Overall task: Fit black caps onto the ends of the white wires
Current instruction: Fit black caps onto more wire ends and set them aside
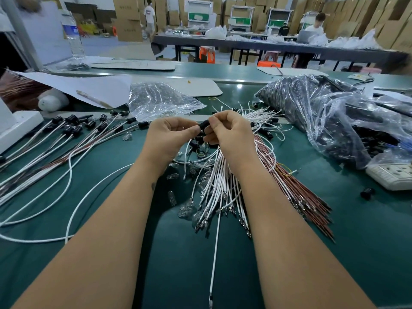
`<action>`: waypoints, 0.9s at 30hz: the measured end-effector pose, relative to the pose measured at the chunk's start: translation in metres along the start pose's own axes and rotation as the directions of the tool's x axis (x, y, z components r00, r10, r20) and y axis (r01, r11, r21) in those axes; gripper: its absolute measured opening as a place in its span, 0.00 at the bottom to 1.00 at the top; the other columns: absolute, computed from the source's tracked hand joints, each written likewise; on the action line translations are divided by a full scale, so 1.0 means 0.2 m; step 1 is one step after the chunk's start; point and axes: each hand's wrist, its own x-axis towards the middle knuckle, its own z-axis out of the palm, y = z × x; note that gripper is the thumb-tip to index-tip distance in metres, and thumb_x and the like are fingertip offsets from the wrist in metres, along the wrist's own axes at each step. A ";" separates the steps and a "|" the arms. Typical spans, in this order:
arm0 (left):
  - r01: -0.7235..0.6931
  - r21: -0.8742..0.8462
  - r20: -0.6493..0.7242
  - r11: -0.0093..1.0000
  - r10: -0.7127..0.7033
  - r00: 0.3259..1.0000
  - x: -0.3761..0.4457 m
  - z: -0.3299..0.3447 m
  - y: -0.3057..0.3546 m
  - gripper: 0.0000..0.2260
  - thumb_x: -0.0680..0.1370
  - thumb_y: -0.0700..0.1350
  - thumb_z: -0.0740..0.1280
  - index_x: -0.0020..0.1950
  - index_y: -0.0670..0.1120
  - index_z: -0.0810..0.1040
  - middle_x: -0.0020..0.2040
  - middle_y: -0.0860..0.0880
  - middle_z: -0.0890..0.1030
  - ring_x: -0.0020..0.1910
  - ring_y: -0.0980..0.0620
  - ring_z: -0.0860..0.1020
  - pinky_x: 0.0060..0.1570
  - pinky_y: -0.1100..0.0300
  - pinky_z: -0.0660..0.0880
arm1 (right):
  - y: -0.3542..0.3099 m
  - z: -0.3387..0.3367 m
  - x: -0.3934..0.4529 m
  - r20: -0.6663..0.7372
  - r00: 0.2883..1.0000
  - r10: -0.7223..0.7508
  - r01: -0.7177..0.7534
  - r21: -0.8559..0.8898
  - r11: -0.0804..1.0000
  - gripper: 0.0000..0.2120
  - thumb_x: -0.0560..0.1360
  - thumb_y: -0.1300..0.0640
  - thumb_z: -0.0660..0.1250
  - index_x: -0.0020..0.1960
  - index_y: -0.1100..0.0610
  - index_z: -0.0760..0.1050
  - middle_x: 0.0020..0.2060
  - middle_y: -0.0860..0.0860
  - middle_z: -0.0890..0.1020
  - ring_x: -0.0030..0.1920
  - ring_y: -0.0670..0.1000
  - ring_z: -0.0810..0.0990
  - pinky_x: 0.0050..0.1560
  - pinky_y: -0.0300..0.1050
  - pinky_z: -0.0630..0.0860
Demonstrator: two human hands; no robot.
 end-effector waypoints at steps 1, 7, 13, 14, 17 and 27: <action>-0.005 0.000 -0.005 1.000 0.005 1.000 0.00 0.00 0.00 0.04 0.73 0.37 0.73 0.41 0.46 0.83 0.29 0.55 0.81 0.28 0.62 0.76 0.34 0.71 0.72 | 0.00 0.00 0.00 0.017 1.000 0.017 -0.017 0.034 0.999 0.02 0.79 0.60 0.65 0.47 0.57 0.75 0.34 0.54 0.82 0.30 0.48 0.81 0.33 0.38 0.77; -0.020 -0.022 0.044 1.000 0.021 0.999 0.00 0.01 0.02 0.05 0.75 0.34 0.69 0.45 0.42 0.82 0.31 0.54 0.83 0.31 0.61 0.80 0.36 0.72 0.74 | 0.00 0.02 -0.01 0.082 0.996 0.034 -0.036 0.024 0.999 0.01 0.78 0.63 0.67 0.47 0.59 0.77 0.32 0.53 0.81 0.29 0.48 0.80 0.32 0.38 0.77; -0.028 -0.048 0.091 0.998 0.033 0.995 -0.02 0.04 0.06 0.12 0.78 0.30 0.61 0.59 0.41 0.77 0.21 0.60 0.74 0.21 0.66 0.72 0.26 0.78 0.66 | -0.01 0.01 -0.01 0.033 0.999 0.033 -0.035 0.067 0.997 0.04 0.79 0.65 0.64 0.46 0.59 0.76 0.32 0.53 0.81 0.28 0.46 0.80 0.31 0.37 0.76; -0.019 -0.044 0.106 0.999 0.023 0.994 -0.02 0.04 0.06 0.12 0.79 0.31 0.61 0.58 0.42 0.78 0.21 0.60 0.73 0.20 0.64 0.71 0.25 0.77 0.65 | -0.01 0.01 -0.01 0.024 0.999 0.035 -0.037 0.083 0.996 0.04 0.79 0.65 0.64 0.46 0.59 0.76 0.32 0.53 0.81 0.28 0.46 0.80 0.31 0.37 0.76; 0.042 -0.027 0.151 0.999 -0.038 0.988 0.00 0.02 0.03 0.14 0.79 0.34 0.62 0.51 0.50 0.84 0.20 0.56 0.66 0.21 0.56 0.60 0.22 0.66 0.58 | -0.01 0.00 -0.01 -0.009 0.999 0.045 -0.044 0.107 0.993 0.04 0.78 0.64 0.65 0.45 0.58 0.76 0.31 0.52 0.81 0.29 0.47 0.80 0.33 0.39 0.78; -0.044 0.005 -0.039 0.999 0.044 0.998 -0.02 0.02 0.01 0.02 0.76 0.40 0.70 0.45 0.46 0.81 0.27 0.56 0.76 0.26 0.64 0.71 0.31 0.74 0.69 | -0.03 0.02 -0.02 0.049 0.999 -0.007 -0.005 0.244 0.970 0.08 0.70 0.69 0.73 0.45 0.59 0.78 0.32 0.51 0.83 0.33 0.48 0.82 0.38 0.38 0.78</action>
